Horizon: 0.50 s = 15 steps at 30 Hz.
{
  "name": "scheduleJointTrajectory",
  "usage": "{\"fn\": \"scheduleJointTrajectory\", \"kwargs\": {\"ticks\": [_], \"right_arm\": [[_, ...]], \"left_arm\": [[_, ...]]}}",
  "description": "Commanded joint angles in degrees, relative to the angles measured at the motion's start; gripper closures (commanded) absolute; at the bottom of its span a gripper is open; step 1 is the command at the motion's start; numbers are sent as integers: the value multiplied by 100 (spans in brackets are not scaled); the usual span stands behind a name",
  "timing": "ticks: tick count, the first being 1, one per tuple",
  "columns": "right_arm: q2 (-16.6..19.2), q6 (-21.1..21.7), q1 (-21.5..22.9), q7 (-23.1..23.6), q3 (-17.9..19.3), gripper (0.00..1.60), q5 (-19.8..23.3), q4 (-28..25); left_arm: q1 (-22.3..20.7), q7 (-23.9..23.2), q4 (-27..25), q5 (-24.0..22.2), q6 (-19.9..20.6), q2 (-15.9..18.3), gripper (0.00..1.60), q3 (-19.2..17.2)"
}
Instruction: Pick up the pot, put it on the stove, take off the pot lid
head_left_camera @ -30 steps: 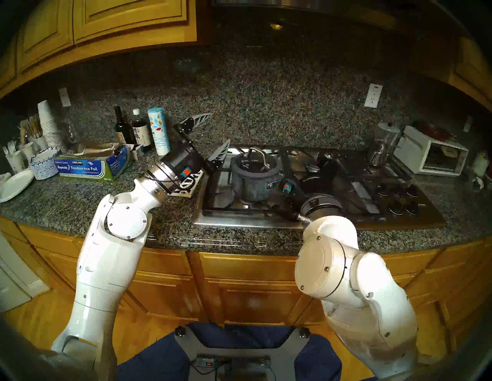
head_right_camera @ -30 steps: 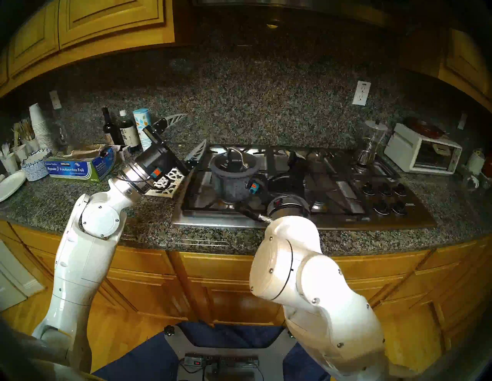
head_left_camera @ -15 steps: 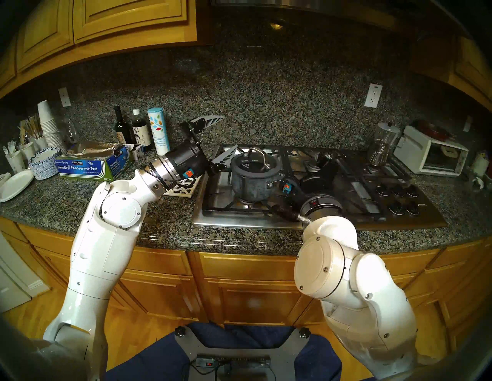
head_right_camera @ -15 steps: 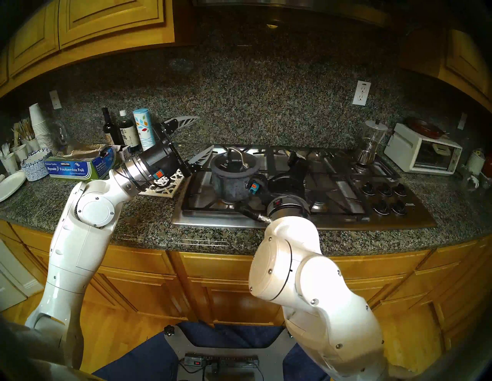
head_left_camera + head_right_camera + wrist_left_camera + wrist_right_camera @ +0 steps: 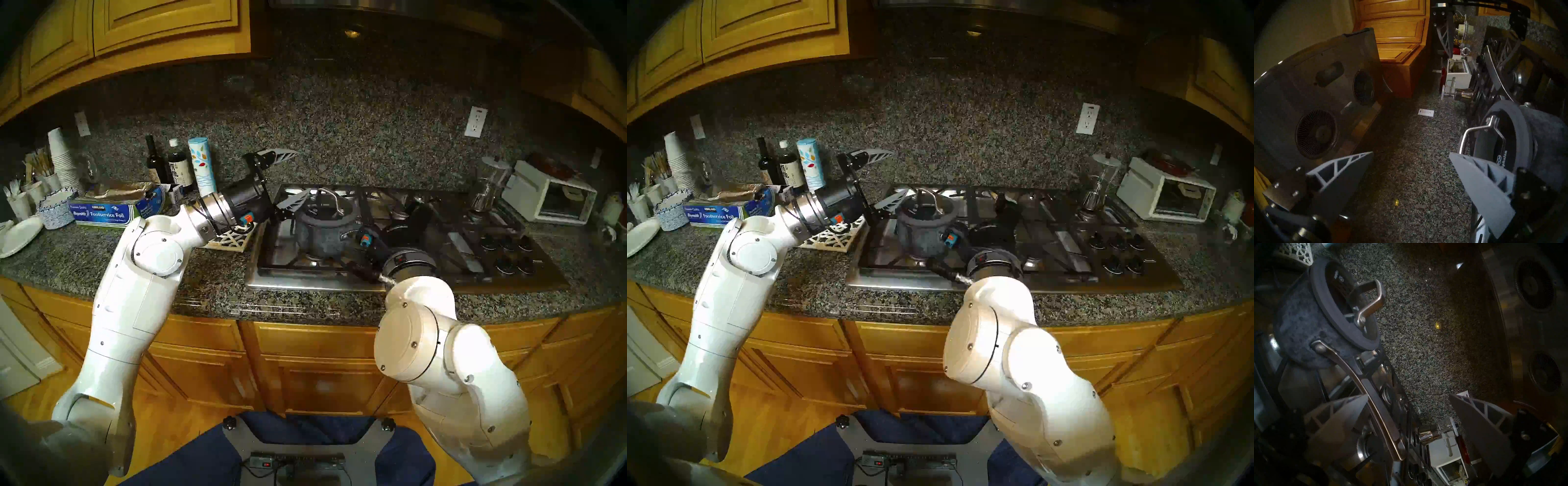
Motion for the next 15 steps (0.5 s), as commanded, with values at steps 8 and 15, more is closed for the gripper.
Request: {"fn": "scheduleJointTrajectory", "kwargs": {"ticks": [8, 15], "right_arm": [[-45, -10, 54, -86, -5, 0, -146, -161], [-58, -10, 46, -85, -6, 0, -162, -161]], "left_arm": [[-813, -260, 251, -37, -146, -108, 0, 154], [-1163, -458, 459, -31, -237, -153, 0, 304]]}}
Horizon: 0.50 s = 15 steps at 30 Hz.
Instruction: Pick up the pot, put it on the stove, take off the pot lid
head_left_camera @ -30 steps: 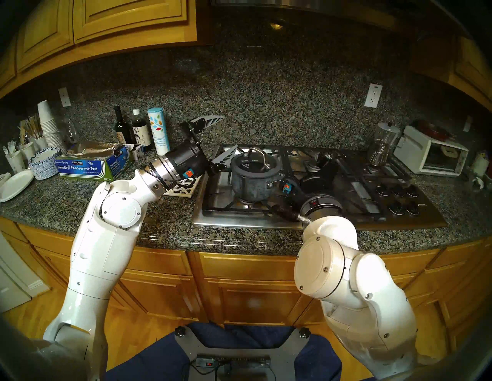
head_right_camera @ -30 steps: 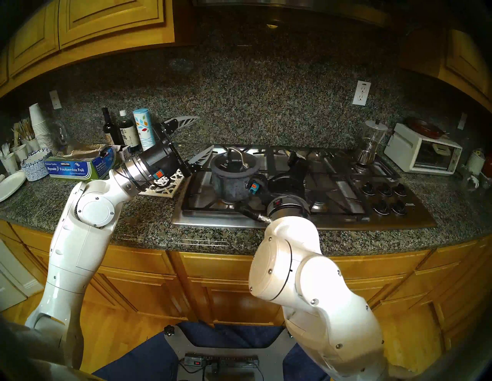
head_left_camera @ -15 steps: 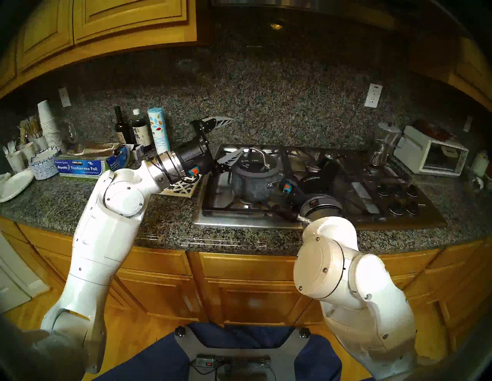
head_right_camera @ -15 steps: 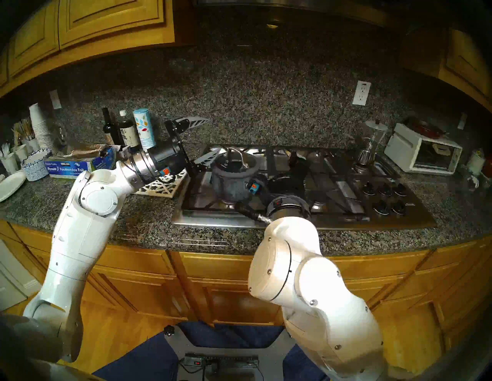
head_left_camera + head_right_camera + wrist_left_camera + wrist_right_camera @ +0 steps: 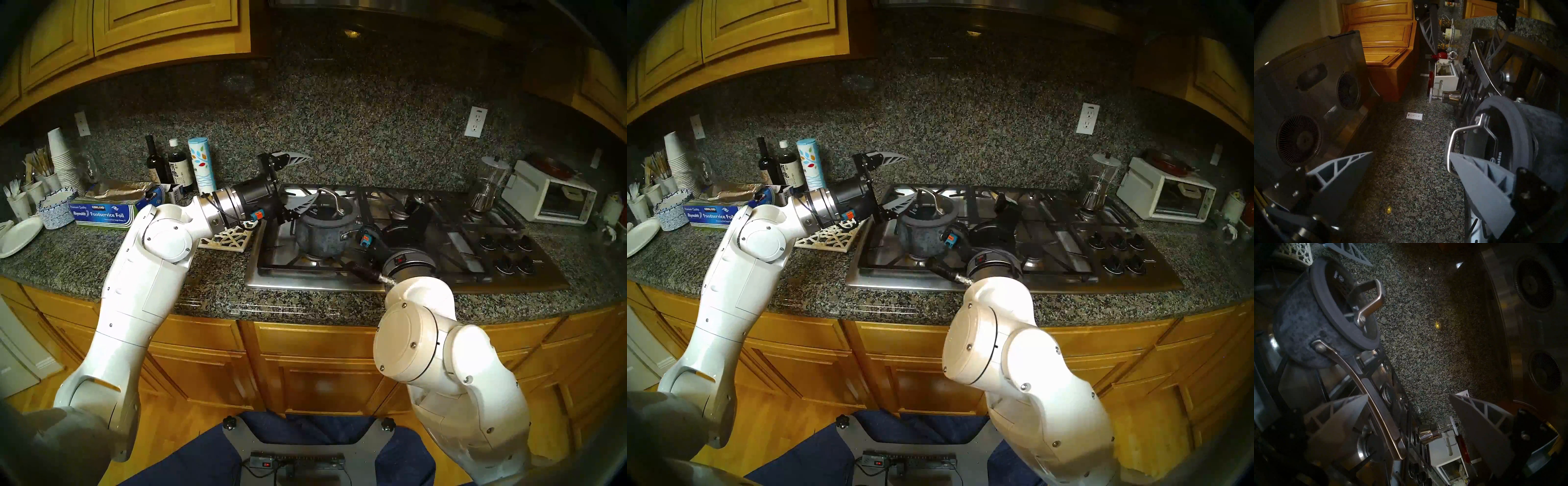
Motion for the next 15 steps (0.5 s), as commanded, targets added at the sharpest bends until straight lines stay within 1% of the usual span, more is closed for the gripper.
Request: {"fn": "scheduleJointTrajectory", "kwargs": {"ticks": [1, 3, 4, 7, 15], "right_arm": [[-26, -10, 67, -87, -3, 0, -123, -161], [-32, -10, 63, -87, -4, 0, -133, -161], [-34, -10, 62, -88, -4, 0, -136, -161], [-38, -10, 60, -87, -5, 0, -141, -161], [-55, -10, 52, -88, -9, 0, -173, -161]], "left_arm": [[-603, -39, 21, -42, -76, -85, 0, 18], [-785, -149, 125, -37, -134, -93, 0, 101], [-724, -165, 83, -28, -146, -104, 0, 84], [-795, -232, 121, -19, -174, -107, 0, 125], [-1124, -528, 376, -11, -318, -123, 0, 321]]}}
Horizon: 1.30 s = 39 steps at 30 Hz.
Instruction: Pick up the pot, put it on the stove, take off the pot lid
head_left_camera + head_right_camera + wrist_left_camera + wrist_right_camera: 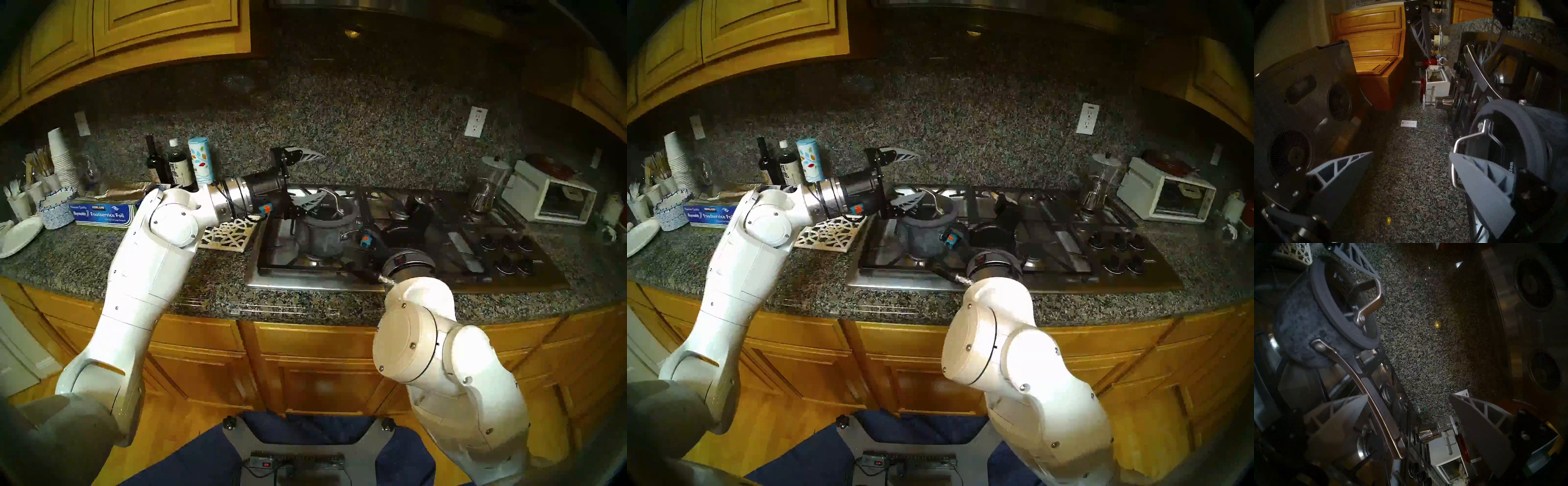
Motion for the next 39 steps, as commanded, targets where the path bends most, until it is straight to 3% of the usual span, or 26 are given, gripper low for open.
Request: {"fn": "scheduleJointTrajectory", "kwargs": {"ticks": [1, 24, 37, 39], "right_arm": [[-27, -10, 69, -89, -8, 0, -132, -162], [-72, -10, 40, -79, -14, 0, -198, -162], [-96, -10, 29, -83, -21, 0, -241, -162], [-98, -10, 28, -83, -22, 0, -246, -162]], "left_arm": [[-601, -103, 127, -29, -102, -57, 0, 71], [-1470, -664, 806, -72, -223, -357, 0, 261], [-1666, -958, 899, -78, -359, -458, 0, 400], [-1660, -971, 919, -80, -368, -465, 9, 410]]}}
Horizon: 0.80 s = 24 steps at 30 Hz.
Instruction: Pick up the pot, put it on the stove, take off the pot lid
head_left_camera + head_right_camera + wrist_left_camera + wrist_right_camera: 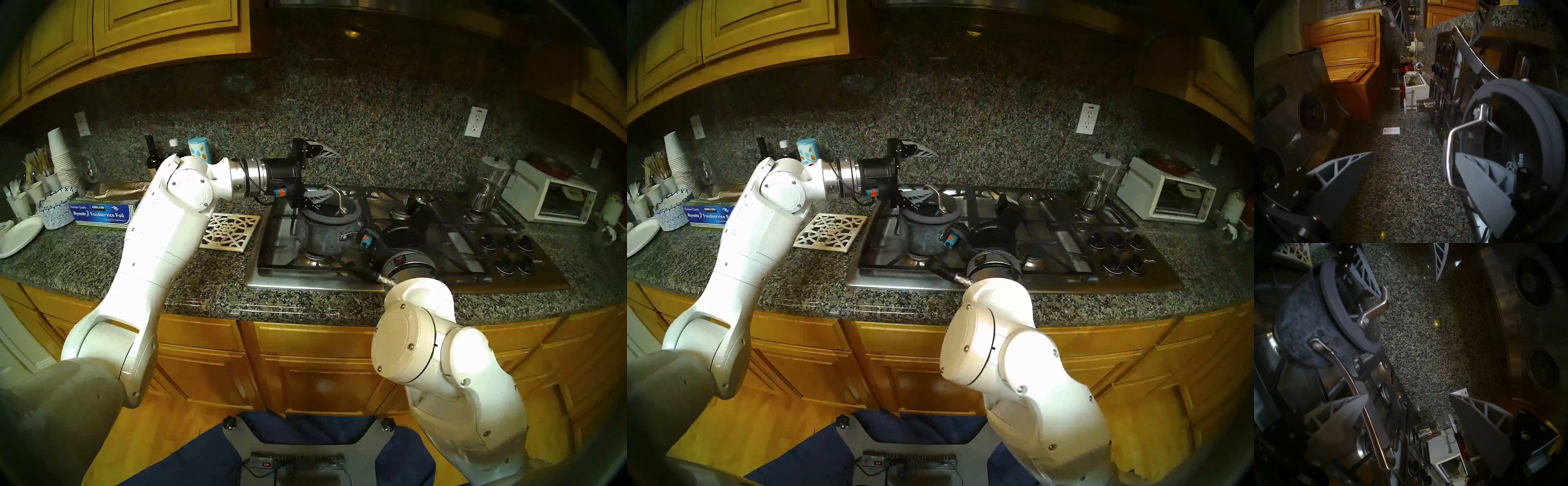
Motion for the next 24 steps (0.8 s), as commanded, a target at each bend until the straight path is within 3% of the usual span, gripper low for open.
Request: {"fn": "scheduleJointTrajectory", "kwargs": {"ticks": [1, 2, 24], "right_arm": [[-23, -10, 71, -86, -14, 0, -132, -161], [-28, -10, 69, -87, -16, 0, -142, -161], [-68, -10, 41, -77, -27, 0, -214, -161]], "left_arm": [[-444, -35, -51, -89, -79, -110, 147, 29], [-423, -82, -12, -106, -110, -113, 160, 37], [-503, -97, 135, -338, -372, -17, 160, -280]]}}
